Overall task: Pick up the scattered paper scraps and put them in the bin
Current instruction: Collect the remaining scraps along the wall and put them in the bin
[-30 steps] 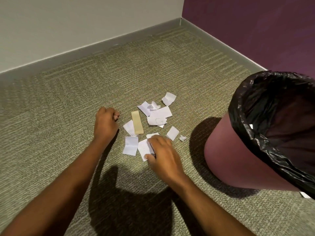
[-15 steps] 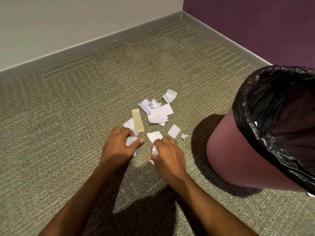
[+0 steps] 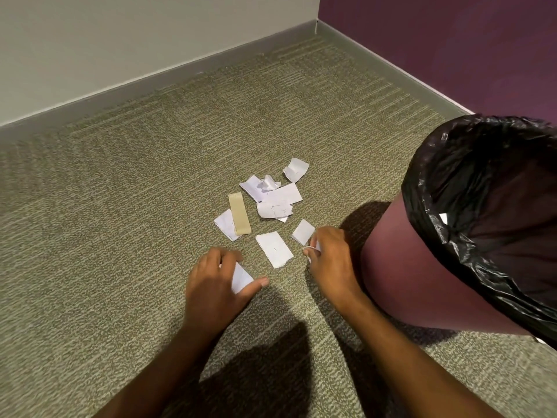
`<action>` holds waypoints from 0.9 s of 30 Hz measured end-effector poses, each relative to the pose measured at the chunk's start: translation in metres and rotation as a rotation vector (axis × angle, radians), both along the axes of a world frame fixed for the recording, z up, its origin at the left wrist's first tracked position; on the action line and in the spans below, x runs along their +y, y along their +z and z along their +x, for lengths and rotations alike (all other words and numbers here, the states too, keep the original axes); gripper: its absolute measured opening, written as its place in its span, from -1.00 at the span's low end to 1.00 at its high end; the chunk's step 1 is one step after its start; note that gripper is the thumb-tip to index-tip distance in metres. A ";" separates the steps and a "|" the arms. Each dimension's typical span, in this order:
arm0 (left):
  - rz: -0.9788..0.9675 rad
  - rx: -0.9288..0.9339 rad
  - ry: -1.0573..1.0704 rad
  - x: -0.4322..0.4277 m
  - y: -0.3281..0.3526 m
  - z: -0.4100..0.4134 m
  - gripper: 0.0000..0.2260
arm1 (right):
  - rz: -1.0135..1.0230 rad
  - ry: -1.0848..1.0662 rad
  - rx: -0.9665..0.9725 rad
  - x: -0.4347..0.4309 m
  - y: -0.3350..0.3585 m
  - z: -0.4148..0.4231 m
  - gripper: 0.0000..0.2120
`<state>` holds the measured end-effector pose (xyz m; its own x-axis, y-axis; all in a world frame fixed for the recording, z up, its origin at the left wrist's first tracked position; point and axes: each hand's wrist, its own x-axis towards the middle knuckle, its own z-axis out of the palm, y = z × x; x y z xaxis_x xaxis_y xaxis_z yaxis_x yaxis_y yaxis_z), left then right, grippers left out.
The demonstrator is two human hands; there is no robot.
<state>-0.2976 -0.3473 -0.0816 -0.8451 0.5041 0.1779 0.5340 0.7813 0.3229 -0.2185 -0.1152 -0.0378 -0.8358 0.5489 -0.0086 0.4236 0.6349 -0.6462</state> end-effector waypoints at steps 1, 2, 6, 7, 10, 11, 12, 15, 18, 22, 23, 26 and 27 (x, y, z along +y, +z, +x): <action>-0.002 0.003 -0.015 0.002 -0.001 0.002 -0.47 | 0.008 0.013 -0.019 0.000 -0.001 -0.001 -0.65; 0.011 0.007 -0.032 0.003 -0.001 0.004 -0.53 | 0.021 0.029 -0.039 0.000 -0.001 -0.001 -0.71; 0.038 -0.028 -0.074 0.011 0.002 0.013 -0.69 | 0.012 0.040 -0.046 0.000 0.001 0.000 -0.87; 0.054 -0.045 -0.063 0.014 0.003 0.015 -0.68 | 0.020 0.034 -0.028 -0.001 0.000 -0.001 -0.85; 0.177 -0.089 -0.066 0.029 0.011 0.013 -0.75 | 0.083 0.074 -0.035 -0.003 -0.003 -0.003 -0.49; 0.196 -0.102 -0.091 0.036 0.015 0.011 -0.78 | 0.077 0.096 -0.068 -0.002 -0.002 -0.006 -0.31; 0.193 -0.122 -0.110 0.045 0.018 0.007 -0.76 | 0.063 0.124 -0.109 -0.001 -0.001 -0.009 -0.16; 0.082 -0.159 -0.121 0.072 0.021 -0.006 -0.50 | 0.063 0.221 -0.228 0.006 0.000 -0.018 -0.10; -0.046 -0.208 -0.085 0.085 0.020 -0.008 -0.35 | 0.098 0.253 -0.228 0.009 -0.001 -0.021 -0.36; -0.026 -0.205 -0.077 0.085 0.018 -0.005 -0.45 | 0.201 0.251 -0.153 0.004 -0.003 -0.014 -0.60; -0.010 -0.195 -0.085 0.085 0.018 -0.005 -0.52 | 0.208 0.246 -0.146 0.002 -0.004 -0.011 -0.61; -0.014 -0.130 -0.123 0.084 0.017 -0.003 -0.68 | 0.232 0.224 -0.142 -0.007 -0.004 -0.002 -0.59; -0.007 -0.101 -0.135 0.082 0.016 -0.001 -0.72 | 0.244 0.216 -0.130 -0.010 -0.006 0.001 -0.56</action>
